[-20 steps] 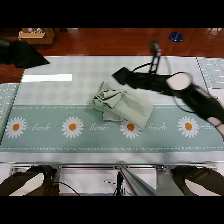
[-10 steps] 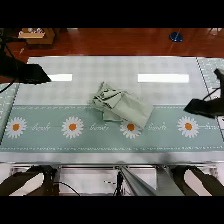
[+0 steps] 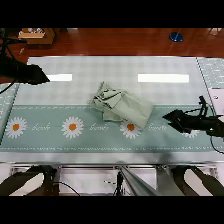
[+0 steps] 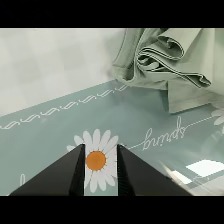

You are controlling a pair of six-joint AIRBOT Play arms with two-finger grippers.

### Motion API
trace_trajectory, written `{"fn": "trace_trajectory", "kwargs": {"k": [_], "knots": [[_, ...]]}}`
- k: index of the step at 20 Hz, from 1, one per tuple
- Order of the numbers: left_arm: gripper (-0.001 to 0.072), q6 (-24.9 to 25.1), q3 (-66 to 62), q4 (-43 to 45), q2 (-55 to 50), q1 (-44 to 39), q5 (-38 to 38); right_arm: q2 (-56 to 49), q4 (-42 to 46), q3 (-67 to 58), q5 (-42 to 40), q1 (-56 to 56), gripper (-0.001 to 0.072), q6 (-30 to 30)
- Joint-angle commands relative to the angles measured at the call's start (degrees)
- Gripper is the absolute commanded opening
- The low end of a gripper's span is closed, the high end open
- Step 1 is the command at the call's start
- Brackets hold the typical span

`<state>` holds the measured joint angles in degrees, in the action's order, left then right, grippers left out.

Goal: Fold the shirts.

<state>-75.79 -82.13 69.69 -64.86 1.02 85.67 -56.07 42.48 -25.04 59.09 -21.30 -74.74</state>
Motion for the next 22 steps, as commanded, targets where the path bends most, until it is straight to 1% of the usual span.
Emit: {"fn": "trace_trajectory", "kwargs": {"k": [1,4,6,8,9,10,11,13,15,16,18,19,21,22], "knots": [[0.0264,0.76,0.02,0.48,0.04,0.04,-0.17,-3.69,-6.71,2.54,-8.94,8.20,0.0591,0.70],[0.0264,0.76,0.02,0.48,0.04,0.04,-0.13,-9.18,-15.74,2.54,-18.80,18.56,0.0592,1.84],[0.0264,0.76,0.02,0.48,0.04,0.04,-0.13,-12.81,-20.48,2.54,-23.65,24.11,0.0584,2.29],[0.0264,0.76,0.02,0.48,0.04,0.04,-0.13,-15.61,-25.57,2.47,-27.21,29.09,0.0575,4.42],[0.0264,0.76,0.02,0.46,0.04,0.04,-0.13,-16.44,-27.76,2.27,-28.59,30.93,0.0496,4.94],[0.0264,0.76,0.02,0.46,0.04,0.04,-0.13,-16.74,-28.96,1.70,-29.29,32.13,0.0273,5.60],[0.0264,0.76,0.02,0.48,0.04,0.04,-0.13,-16.48,-28.98,0.61,-28.61,32.04,0.0012,6.12],[0.0264,0.76,0.02,0.48,0.04,0.04,-0.15,-14.29,-27.74,-2.71,-24.94,30.21,0.0019,8.41],[0.0264,0.76,0.02,0.48,0.04,0.04,-0.17,-9.25,-23.32,-7.50,-19.69,26.43,0.0019,7.82],[0.0264,0.76,0.02,0.46,0.04,0.04,-0.20,-5.95,-20.57,-10.32,-17.07,23.71,0.0019,4.85],[0.0264,0.76,0.04,0.46,0.04,0.02,-0.42,0.39,-13.20,-16.83,-11.45,17.22,0.0019,-3.74],[0.0264,0.76,0.02,0.44,0.04,0.02,-0.81,3.08,-8.66,-20.74,-7.41,13.35,0.0019,-8.02],[0.0264,0.76,0.04,0.44,0.04,0.02,-1.38,6.62,-0.66,-28.48,1.86,5.20,0.0019,-13.73],[0.0264,0.76,0.02,0.44,0.04,0.02,-1.51,7.63,2.36,-32.00,6.75,1.11,0.0019,-15.41]]}}
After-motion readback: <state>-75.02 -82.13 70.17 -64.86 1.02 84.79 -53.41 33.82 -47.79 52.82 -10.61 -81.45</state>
